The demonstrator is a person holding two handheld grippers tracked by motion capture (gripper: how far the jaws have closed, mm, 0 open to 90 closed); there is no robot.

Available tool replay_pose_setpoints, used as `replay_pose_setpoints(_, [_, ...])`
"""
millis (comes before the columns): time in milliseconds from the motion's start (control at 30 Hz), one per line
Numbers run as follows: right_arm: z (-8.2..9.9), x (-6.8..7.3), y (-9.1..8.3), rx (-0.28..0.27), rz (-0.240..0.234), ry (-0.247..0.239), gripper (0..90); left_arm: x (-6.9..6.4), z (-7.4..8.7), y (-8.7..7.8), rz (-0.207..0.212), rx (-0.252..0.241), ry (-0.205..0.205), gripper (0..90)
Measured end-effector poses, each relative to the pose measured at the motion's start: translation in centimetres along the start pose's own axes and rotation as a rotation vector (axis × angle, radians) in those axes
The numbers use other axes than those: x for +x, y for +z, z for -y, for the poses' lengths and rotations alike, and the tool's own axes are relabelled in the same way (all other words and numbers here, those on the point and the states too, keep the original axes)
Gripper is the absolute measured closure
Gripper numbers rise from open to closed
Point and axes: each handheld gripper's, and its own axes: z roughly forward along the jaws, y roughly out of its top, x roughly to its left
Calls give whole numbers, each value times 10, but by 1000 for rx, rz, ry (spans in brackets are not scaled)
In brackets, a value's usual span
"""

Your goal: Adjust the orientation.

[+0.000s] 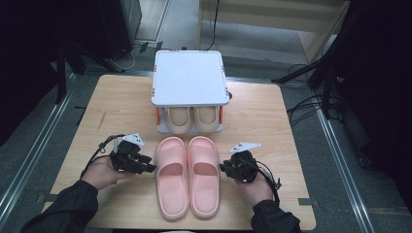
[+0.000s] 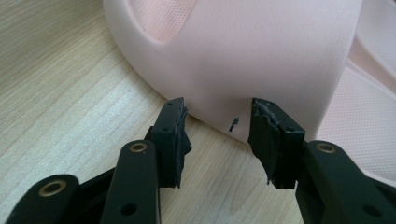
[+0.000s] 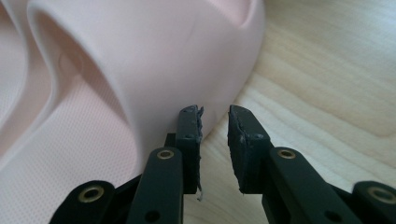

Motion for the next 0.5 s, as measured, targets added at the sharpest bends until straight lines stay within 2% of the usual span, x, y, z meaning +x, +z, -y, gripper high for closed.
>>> replay_pose_setpoints(67, [-2, -4, -6, -38, 9, 11, 742, 1, -1, -2, -3, -16, -5, 545])
replay_pose_setpoints(200, [-4, -10, -23, -140, -23, 58, 724, 4, 0, -8, -16, -40, -20, 542])
replay_pose_setpoints(233, [-4, -10, -23, -140, -23, 58, 724, 4, 0, -8, -16, -40, -20, 541])
replay_pose_setpoints(367, [-5, -6, -34, -189, -56, 88, 713, 5, 0, -11, -23, -59, -37, 538])
replay_pose_setpoints(467, [-5, 5, -43, -233, -76, 68, 683, 8, -1, -15, -37, -75, -52, 531])
replay_pose_setpoints(500, [-5, 5, -43, -233, -76, 68, 683, 8, -1, -15, -37, -75, -52, 529])
